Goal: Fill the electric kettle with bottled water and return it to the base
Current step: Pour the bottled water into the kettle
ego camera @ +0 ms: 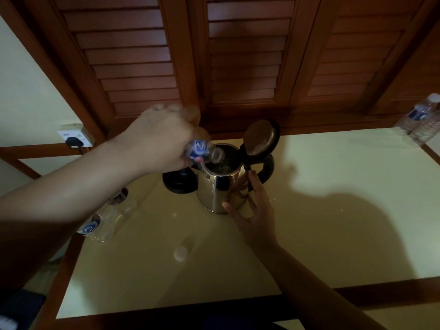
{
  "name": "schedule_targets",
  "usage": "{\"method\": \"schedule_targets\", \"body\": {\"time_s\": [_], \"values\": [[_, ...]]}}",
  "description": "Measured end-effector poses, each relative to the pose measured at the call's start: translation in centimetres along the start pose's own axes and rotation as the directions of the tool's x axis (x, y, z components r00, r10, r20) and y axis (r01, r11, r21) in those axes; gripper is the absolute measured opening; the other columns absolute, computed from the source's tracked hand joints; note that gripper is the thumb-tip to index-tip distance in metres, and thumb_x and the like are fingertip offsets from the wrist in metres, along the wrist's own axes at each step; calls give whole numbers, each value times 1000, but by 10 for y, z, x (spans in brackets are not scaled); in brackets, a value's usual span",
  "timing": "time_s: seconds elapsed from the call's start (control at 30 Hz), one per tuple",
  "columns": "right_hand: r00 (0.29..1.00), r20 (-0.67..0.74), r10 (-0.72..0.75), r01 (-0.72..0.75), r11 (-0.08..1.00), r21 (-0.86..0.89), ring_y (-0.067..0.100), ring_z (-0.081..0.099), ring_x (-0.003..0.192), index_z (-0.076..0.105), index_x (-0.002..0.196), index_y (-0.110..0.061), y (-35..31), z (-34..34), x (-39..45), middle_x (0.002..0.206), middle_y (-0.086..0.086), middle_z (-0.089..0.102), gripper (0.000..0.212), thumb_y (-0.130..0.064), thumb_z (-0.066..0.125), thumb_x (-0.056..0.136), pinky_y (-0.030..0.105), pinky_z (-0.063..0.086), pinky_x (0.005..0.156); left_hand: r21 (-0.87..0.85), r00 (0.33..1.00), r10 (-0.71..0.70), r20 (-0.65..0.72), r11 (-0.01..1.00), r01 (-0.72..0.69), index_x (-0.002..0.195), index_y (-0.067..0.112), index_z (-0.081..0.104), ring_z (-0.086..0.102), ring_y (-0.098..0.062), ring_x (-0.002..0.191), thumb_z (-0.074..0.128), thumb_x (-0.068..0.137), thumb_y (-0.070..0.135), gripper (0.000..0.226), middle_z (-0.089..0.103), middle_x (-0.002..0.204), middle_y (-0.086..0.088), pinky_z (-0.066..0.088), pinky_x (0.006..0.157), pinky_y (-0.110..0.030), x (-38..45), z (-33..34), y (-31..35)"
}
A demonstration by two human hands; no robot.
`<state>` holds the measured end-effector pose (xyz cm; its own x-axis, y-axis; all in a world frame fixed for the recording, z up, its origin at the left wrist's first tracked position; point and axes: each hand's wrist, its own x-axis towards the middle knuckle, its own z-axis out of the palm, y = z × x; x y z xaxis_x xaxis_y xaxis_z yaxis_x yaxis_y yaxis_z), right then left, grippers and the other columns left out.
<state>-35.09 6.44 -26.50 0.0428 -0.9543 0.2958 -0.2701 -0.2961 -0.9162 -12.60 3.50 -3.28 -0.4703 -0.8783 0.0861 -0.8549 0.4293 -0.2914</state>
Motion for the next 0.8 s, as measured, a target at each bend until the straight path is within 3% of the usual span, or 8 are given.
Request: {"method": "schedule_targets", "body": {"time_s": [0.1, 0.2, 0.27, 0.33, 0.43, 0.6, 0.73, 0.8], "values": [[1000, 10, -2, 2, 1000, -17, 4, 37, 153, 32, 163, -34, -1, -2, 1, 166, -5, 42, 96, -35, 88, 84, 46, 49, 116, -401, 973, -126, -191, 915, 40, 128, 27, 66, 60, -22, 99, 83, 78, 48, 57, 55, 106, 3, 51, 78, -36, -15, 14, -2], [999, 33, 21, -21, 1000, -16, -3, 40, 148, 35, 161, -31, -6, -7, 2, 161, -3, 48, 93, -17, 88, 86, 22, 48, 112, -704, 933, -266, -243, 709, 19, 133, 24, 66, 62, -14, 102, 87, 80, 40, 59, 62, 110, 6, 52, 88, -34, -42, 29, 17], [997, 68, 31, -31, 999, -9, -6, 41, 147, 37, 161, -29, -9, -14, 2, 161, -5, 48, 90, -11, 86, 87, 20, 49, 111, -810, 928, -308, -211, 586, 10, 132, 24, 65, 65, -13, 106, 85, 82, 38, 56, 66, 116, 10, 53, 88, -29, -62, 38, 37], [991, 121, 52, -53, 999, 4, -3, 40, 148, 38, 161, -27, -11, -24, -1, 162, -8, 47, 88, -11, 84, 88, 32, 48, 117, -868, 947, -310, -88, 490, 80, 133, 31, 60, 64, -6, 108, 80, 86, 39, 52, 65, 118, 20, 54, 82, -24, -81, 53, 59], [974, 224, 22, -22, 1000, -4, 10, 32, 157, 34, 163, -24, -20, -37, -16, 168, -9, 38, 87, -30, 77, 87, 49, 35, 126, -896, 942, -330, 55, 401, 193, 129, 34, 58, 64, 2, 107, 81, 79, 43, 56, 64, 118, 23, 56, 82, -18, -100, 82, 89], [911, 411, -39, 45, 999, -5, 14, 32, 158, 32, 163, -17, -30, -41, -52, 170, -11, 33, 95, -29, 85, 86, 43, 35, 125, -936, 970, -241, 1, 342, 86, 123, 22, 66, 65, -8, 114, 91, 78, 29, 52, 66, 121, 12, 51, 95, -24, -112, 120, 114], [893, 447, 49, -40, 999, -27, 3, 50, 144, 43, 158, -30, -26, -28, -67, 155, -21, 51, 89, -44, 89, 82, 40, 47, 117, -944, 985, -170, -13, 326, 44, 130, 23, 63, 63, -4, 118, 91, 77, 31, 60, 65, 126, 17, 47, 97, -19, -113, 131, 119], [893, 446, 64, -49, 998, -46, 0, 56, 137, 49, 152, -35, -26, -22, -69, 147, -22, 60, 79, -43, 88, 83, 38, 51, 112, -914, 991, -130, 19, 399, 70, 137, 28, 57, 57, -3, 123, 90, 76, 38, 69, 59, 133, 18, 45, 100, -20, -117, 139, 112]]}}
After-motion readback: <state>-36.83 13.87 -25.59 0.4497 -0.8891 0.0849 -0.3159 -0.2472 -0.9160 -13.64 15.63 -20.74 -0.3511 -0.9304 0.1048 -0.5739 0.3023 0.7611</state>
